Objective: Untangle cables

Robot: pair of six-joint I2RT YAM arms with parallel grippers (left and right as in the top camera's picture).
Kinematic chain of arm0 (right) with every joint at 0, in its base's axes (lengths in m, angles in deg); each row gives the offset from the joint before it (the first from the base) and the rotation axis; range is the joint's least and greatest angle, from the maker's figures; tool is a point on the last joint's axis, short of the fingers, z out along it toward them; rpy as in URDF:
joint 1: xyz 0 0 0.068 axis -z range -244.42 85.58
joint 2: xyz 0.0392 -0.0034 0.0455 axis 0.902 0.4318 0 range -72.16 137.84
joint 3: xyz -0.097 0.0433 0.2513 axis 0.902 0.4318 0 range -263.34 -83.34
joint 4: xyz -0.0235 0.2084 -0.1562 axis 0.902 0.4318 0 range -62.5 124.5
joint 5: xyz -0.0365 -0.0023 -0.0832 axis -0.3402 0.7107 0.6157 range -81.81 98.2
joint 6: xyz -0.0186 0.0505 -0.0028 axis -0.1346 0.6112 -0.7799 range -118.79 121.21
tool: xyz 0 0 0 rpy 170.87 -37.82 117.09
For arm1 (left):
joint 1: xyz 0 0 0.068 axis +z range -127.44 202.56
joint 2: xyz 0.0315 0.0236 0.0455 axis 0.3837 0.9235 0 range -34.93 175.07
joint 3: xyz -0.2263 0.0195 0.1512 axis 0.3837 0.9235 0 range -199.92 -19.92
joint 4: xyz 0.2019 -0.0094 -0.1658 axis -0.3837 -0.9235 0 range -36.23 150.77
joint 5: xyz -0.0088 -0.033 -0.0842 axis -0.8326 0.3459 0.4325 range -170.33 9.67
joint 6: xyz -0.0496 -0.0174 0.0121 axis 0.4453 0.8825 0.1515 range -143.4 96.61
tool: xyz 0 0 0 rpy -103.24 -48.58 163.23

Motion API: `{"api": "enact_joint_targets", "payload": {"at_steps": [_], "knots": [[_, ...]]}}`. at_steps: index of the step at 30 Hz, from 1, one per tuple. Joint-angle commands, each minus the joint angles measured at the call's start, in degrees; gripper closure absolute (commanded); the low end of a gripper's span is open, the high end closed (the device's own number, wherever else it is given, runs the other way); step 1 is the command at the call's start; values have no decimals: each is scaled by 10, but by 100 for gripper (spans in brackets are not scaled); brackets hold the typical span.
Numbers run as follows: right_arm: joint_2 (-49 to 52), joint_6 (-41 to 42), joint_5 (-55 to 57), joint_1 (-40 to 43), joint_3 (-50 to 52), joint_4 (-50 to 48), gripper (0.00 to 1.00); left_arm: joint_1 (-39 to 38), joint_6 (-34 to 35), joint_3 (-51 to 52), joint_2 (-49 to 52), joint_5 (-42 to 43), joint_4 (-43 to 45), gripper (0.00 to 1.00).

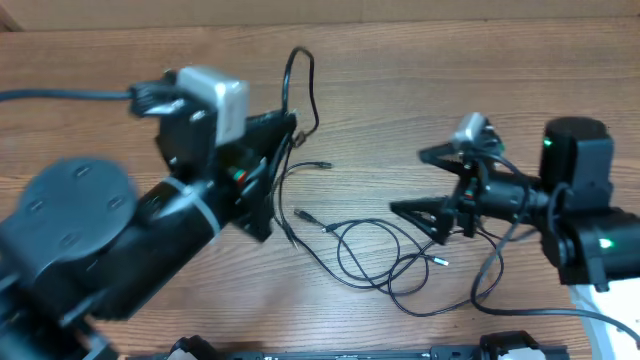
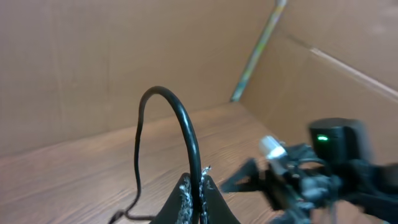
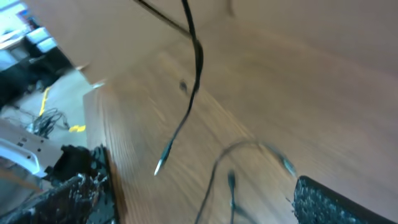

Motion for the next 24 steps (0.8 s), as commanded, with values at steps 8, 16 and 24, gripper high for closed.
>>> {"api": "enact_joint_targets", "payload": {"at_steps": [8, 16, 24], "knots": [[74, 60, 3, -154, -8, -140, 0, 2, -12, -11, -29, 42, 5, 96], [104, 155, 92, -219, -8, -310, 0, 2, -6, -11, -29, 67, 3, 96], [116, 166, 193, -275, -8, -389, 0, 2, 28, -11, -29, 67, -2, 96]]}}
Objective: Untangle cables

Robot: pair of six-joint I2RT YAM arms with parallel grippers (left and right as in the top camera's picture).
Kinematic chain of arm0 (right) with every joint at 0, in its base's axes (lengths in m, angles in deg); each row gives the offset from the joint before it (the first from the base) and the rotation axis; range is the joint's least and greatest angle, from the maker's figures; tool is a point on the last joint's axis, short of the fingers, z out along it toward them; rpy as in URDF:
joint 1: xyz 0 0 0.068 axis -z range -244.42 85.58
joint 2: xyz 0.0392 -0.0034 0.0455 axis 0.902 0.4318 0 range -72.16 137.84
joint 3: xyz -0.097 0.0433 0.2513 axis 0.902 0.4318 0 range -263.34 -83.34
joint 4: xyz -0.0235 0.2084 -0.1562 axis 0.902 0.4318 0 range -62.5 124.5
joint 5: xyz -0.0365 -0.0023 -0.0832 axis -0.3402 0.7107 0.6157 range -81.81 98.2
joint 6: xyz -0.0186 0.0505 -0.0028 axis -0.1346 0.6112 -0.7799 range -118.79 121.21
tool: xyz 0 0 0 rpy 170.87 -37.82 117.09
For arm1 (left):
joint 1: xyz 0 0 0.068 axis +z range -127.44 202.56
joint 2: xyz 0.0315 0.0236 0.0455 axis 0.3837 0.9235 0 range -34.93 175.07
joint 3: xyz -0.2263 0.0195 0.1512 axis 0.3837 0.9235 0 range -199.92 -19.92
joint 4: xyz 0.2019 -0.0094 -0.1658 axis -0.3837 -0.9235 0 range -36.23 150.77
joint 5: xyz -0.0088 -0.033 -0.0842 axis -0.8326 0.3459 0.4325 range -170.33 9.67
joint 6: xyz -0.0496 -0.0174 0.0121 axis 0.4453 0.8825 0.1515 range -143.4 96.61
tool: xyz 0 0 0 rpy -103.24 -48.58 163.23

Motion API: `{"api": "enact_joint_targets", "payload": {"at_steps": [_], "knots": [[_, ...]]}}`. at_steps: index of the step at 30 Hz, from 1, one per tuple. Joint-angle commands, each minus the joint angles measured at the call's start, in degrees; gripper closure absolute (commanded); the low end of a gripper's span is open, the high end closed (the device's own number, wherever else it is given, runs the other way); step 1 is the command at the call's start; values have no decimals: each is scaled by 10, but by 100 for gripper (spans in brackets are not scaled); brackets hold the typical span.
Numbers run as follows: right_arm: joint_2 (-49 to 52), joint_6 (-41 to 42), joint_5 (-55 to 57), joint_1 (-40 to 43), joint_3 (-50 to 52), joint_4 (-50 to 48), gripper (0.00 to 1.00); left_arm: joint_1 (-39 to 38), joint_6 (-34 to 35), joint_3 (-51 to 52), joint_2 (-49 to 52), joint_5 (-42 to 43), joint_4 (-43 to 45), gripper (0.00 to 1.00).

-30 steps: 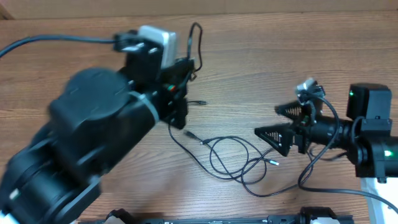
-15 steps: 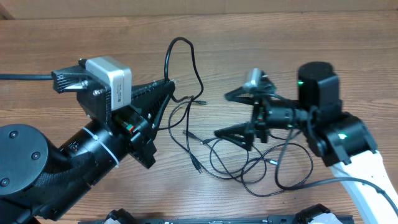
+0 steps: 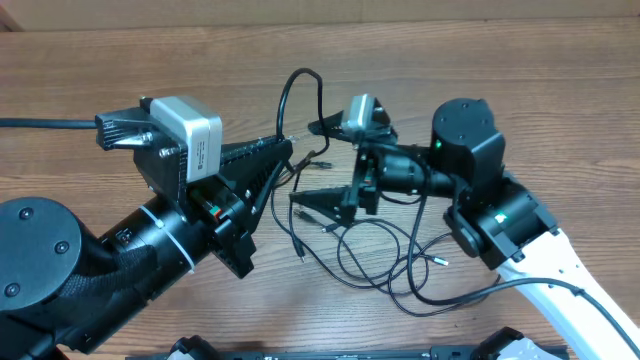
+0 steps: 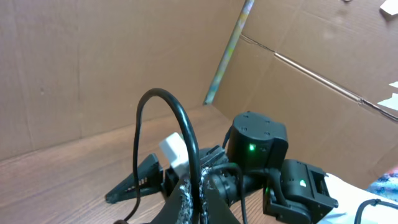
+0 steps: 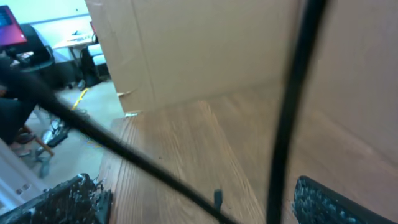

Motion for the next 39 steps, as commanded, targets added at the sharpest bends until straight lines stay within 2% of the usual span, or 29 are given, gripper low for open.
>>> {"api": "enact_joint_targets", "payload": {"at_steps": [1, 3, 4, 6, 8, 9, 12, 18, 24, 25, 27, 28, 29, 30, 39], "knots": [[9, 15, 99, -24, -8, -9, 0, 2, 23, -10, -2, 9, 0, 96], [11, 15, 138, -33, -8, -12, 0, 2, 24, -10, -2, 9, 0, 96], [11, 15, 155, -37, -8, -13, 5, 2, 24, -10, -2, 9, 0, 96], [11, 16, 174, -39, -8, -14, 31, 2, 24, -10, -2, 9, -2, 96], [11, 16, 179, -39, -8, -14, 66, 2, 24, -10, -2, 6, -6, 96], [11, 18, 181, -39, -8, -14, 76, 2, 24, -10, -2, 2, -8, 96], [11, 43, 191, -39, -8, -12, 94, 2, 24, -10, -2, -20, -16, 96], [11, 43, 191, -39, -8, 25, 96, 2, 25, -10, -2, -105, -43, 96], [11, 44, 191, -39, -8, 125, 96, 2, 43, -10, -2, -231, -109, 96], [11, 51, 191, -39, -8, 145, 96, 2, 50, -10, -2, -247, -124, 89], [11, 70, 191, -39, -8, 184, 96, 2, 63, -10, -2, -269, -157, 62], [11, 71, 191, -39, -8, 202, 96, 2, 63, -10, -2, -269, -169, 40], [11, 71, 192, -39, -8, 220, 96, 2, 63, -10, -2, -269, -181, 10], [11, 72, 199, -39, -8, 237, 96, 2, 63, -10, 0, -269, -191, 1], [-4, 146, 431, -19, -8, 334, 96, 2, 63, -10, 19, -266, -291, 0]]}}
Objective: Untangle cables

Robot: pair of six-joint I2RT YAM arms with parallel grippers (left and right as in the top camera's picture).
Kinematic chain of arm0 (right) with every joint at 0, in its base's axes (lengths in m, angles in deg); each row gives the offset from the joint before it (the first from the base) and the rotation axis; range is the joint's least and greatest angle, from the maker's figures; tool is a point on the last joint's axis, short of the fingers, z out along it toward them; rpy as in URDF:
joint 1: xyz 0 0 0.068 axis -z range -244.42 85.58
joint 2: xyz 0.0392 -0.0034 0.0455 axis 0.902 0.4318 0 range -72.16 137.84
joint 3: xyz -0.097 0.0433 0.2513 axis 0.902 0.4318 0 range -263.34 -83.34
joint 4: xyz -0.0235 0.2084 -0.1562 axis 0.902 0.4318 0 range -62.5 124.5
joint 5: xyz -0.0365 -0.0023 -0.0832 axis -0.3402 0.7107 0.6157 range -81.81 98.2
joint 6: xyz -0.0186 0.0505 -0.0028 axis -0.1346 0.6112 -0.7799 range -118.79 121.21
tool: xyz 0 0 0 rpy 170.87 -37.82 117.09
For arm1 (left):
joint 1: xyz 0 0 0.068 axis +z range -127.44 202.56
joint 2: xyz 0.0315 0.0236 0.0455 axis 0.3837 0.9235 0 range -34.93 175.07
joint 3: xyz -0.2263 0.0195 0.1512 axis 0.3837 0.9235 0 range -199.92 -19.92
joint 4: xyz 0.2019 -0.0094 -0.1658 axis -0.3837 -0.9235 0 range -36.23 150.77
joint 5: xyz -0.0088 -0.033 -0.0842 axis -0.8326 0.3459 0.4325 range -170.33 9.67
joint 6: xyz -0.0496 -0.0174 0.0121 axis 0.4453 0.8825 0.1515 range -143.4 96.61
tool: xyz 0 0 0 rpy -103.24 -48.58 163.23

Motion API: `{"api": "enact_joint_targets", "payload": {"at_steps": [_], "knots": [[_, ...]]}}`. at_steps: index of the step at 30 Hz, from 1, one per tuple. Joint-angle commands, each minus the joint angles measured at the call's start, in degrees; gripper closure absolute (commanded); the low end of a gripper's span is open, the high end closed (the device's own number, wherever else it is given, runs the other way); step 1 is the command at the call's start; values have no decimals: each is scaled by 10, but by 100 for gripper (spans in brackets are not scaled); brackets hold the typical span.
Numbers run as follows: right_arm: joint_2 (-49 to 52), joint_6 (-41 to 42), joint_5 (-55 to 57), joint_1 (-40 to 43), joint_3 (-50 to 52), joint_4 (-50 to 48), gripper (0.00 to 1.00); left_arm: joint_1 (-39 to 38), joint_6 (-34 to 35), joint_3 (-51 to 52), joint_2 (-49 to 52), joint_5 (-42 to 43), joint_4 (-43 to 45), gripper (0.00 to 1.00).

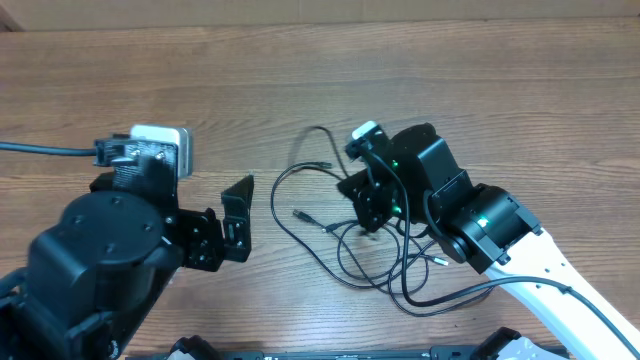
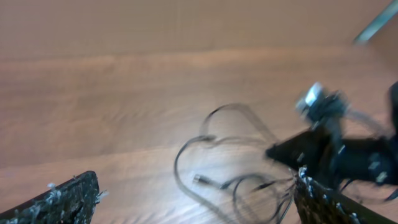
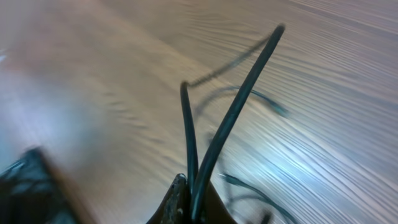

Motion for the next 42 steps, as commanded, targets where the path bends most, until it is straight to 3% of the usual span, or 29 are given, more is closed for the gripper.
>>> {"api": "enact_joint_targets", "payload": {"at_steps": [1, 8, 16, 23, 28, 31, 37, 42], "knots": [[-23, 44, 121, 24, -7, 3, 96, 2, 7, -9, 11, -14, -28, 1], [-78, 52, 208, 150, -7, -26, 96, 2, 7, -9, 29, -13, -76, 0], [-86, 46, 344, 382, -7, -136, 96, 2, 7, -9, 51, -13, -80, 0], [-15, 40, 346, 611, -7, -235, 96, 2, 7, -9, 75, -13, -80, 0], [73, -54, 346, 741, -7, -259, 96, 2, 7, -9, 92, -13, -80, 0], [122, -69, 338, 796, -7, -250, 96, 2, 7, -9, 102, -13, -80, 0], [179, -68, 170, 861, -7, -262, 96, 2, 7, -9, 125, -13, -80, 0], [215, -68, 156, 871, -7, -269, 96, 2, 7, -9, 143, -13, -80, 0]]}}
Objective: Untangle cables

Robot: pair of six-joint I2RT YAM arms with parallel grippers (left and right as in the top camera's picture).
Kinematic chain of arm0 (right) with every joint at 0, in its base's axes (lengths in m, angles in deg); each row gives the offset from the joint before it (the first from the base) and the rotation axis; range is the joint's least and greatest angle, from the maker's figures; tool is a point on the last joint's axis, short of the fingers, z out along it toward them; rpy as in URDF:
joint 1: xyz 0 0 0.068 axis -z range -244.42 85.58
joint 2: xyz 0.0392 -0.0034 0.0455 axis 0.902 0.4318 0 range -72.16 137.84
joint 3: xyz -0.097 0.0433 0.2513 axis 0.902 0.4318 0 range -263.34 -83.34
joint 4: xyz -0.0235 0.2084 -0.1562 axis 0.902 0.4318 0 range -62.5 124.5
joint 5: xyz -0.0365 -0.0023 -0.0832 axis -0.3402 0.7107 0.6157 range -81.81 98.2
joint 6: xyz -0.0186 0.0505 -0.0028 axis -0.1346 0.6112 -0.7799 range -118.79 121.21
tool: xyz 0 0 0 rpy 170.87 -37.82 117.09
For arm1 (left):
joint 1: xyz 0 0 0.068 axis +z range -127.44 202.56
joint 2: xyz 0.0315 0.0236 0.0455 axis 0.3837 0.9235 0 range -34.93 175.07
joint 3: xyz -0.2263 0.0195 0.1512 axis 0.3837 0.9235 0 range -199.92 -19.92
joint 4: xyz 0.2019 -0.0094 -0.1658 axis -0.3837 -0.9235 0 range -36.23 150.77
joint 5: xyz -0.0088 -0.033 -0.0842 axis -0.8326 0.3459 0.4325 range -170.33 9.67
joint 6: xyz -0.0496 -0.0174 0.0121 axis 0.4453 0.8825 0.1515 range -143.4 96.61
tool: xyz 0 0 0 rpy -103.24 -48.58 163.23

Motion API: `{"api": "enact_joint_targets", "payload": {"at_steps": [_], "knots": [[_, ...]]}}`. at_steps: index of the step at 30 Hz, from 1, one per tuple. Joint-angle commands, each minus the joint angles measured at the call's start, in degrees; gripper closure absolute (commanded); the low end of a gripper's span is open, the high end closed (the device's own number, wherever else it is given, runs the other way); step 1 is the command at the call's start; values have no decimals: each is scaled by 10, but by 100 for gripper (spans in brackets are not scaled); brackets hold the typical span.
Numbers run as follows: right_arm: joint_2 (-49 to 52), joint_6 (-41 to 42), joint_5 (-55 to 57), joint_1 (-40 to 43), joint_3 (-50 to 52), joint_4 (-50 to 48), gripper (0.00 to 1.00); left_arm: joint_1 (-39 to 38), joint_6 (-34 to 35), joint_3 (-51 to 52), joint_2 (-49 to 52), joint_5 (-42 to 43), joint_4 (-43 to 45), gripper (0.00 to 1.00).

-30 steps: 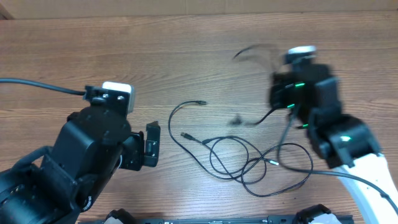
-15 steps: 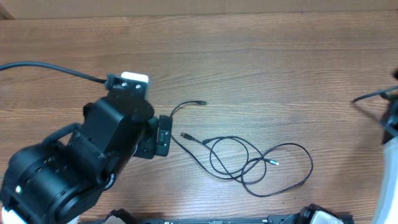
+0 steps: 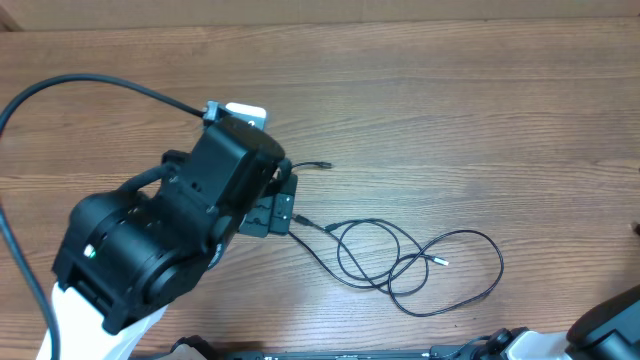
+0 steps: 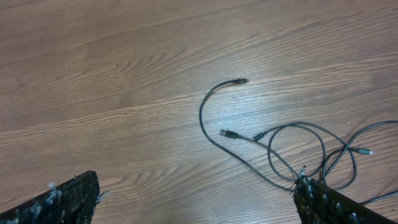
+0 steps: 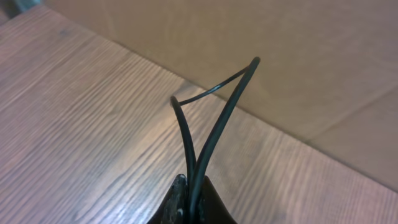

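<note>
Thin black cables lie in loose loops (image 3: 392, 268) on the wooden table (image 3: 480, 110); one plug end (image 3: 322, 163) points right beside my left arm. In the left wrist view one cable curves (image 4: 203, 118) up to a plug, and overlapping loops (image 4: 292, 127) lie at the right. My left gripper (image 4: 196, 186) hangs open above the table, nothing between its fingers (image 4: 68, 199). My right gripper (image 5: 191, 190) is shut on a folded black cable (image 5: 217, 127) whose loop sticks up in front of it. The overhead view does not show the right gripper.
My bulky left arm (image 3: 170, 240) covers the left middle of the table, its own thick cord (image 3: 90, 85) arching over the far left. A cardboard wall (image 5: 261, 43) stands behind the table edge in the right wrist view.
My right arm, then over the tangle, has left the overhead view, still shut on the folded cable. The left arm now sits over the cables' left end, still open. Fewer strands lie on the table.
My left gripper held a cable loop raised, the right one open at the far right. Then the open right gripper stood at that loop. Later the left was open and back, the right shut on the loop. Now the right holds it off to the side.
</note>
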Motion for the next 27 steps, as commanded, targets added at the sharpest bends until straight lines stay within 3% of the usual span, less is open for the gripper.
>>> {"api": "enact_joint_targets", "payload": {"at_steps": [1, 2, 3, 5, 6, 12, 19, 21, 27], "knots": [[28, -5, -40, 2, -7, -3, 96, 2, 7, -9, 13, -10, -1, 0], [34, -5, -40, 2, -7, -2, 95, 2, 7, -9, 16, -10, -1, 0], [39, -5, -40, 2, -7, -1, 85, 2, 7, -9, 20, -10, -1, 0], [41, -5, -40, 2, -7, -4, 22, 2, 7, -9, 27, -10, -1, 0], [40, -5, -40, 2, -7, -11, 0, 2, 8, -9, 30, -10, -1, 0], [12, 5, -40, 2, -7, -33, 0, 2, 5, -9, 45, -12, 56, 0], [-31, 52, -75, 0, -25, -28, 0, 2, -11, -9, 42, -16, 54, 0], [-50, 79, -136, 0, -27, -25, 0, 1, -6, -9, 30, -17, 52, 0], [-100, 226, -486, -8, -27, 55, 0, 1, 64, -9, -37, -90, 55, 0]]}}
